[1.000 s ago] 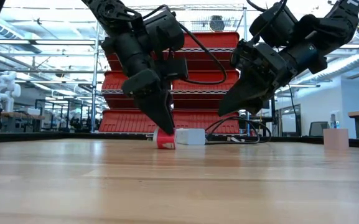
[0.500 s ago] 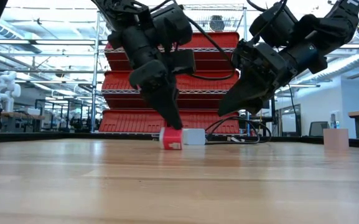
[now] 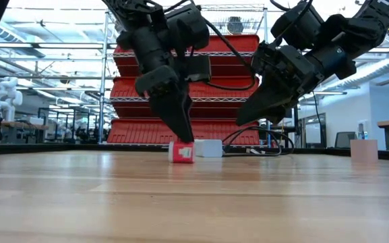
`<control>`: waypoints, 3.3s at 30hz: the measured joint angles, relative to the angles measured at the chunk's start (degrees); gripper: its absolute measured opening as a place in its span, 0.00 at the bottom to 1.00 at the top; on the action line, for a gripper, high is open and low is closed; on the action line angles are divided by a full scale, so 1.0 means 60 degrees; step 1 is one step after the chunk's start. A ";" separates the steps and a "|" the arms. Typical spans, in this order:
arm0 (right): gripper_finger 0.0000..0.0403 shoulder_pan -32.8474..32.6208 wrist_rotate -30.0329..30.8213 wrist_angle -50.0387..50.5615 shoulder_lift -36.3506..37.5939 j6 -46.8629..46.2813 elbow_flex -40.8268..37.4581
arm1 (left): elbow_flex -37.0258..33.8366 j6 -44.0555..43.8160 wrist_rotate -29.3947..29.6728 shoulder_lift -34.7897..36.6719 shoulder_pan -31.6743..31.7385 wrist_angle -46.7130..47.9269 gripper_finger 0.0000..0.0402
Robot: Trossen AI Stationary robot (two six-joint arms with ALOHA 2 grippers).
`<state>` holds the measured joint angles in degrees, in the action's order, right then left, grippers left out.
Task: Insert USB
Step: Insert the pink charger adapter into the top white outlet extension
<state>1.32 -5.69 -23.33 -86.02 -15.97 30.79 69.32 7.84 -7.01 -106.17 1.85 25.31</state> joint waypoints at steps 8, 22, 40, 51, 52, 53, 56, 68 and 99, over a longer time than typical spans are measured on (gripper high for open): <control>0.57 -0.0033 -0.0004 0.0004 0.0000 0.0036 0.0000 | 0.0693 0.0150 0.0033 0.0022 0.0000 0.0800 0.43; 0.57 -0.0248 0.0034 0.0007 0.0000 0.0230 -0.0004 | 0.0725 0.1283 -0.0125 0.0025 0.0047 0.1125 0.43; 0.57 -0.0248 0.0032 0.0036 -0.0004 0.0285 -0.0015 | 0.0753 0.1756 -0.0052 -0.0802 -0.0091 0.0838 0.43; 0.57 -0.0248 0.0029 0.0066 -0.0004 0.0310 -0.0015 | 0.0753 0.1742 -0.0031 -0.0816 -0.0091 0.0761 0.35; 0.57 -0.0248 0.0029 0.0066 -0.0004 0.0315 -0.0015 | 0.0753 0.1738 0.0029 -0.0796 -0.0091 0.0750 0.34; 0.57 -0.0248 0.0028 0.0066 -0.0004 0.0356 -0.0015 | 0.0750 0.1740 0.0117 -0.0773 -0.0091 0.0746 0.34; 0.57 -0.0361 -0.0033 0.0149 0.0109 0.0710 -0.0015 | 0.0716 0.1694 0.0588 -0.0627 -0.0093 0.0766 0.34; 0.46 -0.0677 0.1388 -0.1428 0.1304 0.0807 -0.1556 | 0.0378 0.0635 0.1002 0.0778 0.0337 -0.0844 0.33; 0.39 0.1076 0.2142 -0.2442 0.1074 0.0893 -0.1045 | -0.3068 -0.0334 -0.5542 0.1377 0.4422 -0.8633 0.01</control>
<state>7.78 7.16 -37.98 -79.57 -10.61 24.51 50.92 5.83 -40.25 -97.91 28.38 -26.49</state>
